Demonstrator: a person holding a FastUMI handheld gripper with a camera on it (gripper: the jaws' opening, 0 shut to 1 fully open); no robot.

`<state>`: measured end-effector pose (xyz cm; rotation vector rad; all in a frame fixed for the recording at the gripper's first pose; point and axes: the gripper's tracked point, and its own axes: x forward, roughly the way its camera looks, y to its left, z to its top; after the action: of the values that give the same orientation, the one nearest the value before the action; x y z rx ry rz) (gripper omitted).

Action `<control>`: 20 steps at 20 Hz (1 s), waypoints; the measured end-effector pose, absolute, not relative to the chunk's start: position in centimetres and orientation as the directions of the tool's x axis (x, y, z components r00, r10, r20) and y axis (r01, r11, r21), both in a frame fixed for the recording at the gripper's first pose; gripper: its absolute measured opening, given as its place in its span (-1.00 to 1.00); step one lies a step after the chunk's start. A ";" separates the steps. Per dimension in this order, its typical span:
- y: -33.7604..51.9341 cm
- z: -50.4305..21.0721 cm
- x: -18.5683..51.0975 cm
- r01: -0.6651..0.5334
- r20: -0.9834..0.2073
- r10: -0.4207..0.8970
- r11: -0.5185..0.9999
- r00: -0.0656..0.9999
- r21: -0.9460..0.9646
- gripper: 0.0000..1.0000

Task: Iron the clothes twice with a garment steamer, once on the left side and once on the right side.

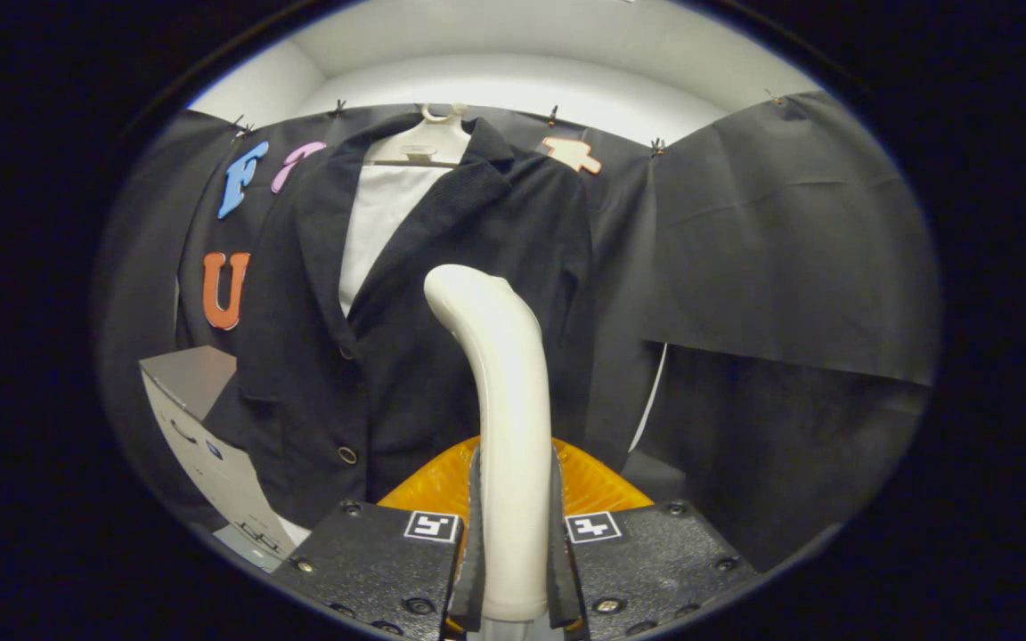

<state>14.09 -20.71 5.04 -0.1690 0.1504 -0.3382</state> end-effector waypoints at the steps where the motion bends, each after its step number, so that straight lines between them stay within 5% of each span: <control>1: -20.6 4.7 13.9 0.319 -0.124 -0.347 0.927 0.930 -0.199 -0.39; 20: -19.0 -4.8 9.5 0.352 -0.299 -0.408 0.909 0.863 -0.223 -0.39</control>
<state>9.47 -18.98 -4.75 -0.1629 0.3486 -0.4003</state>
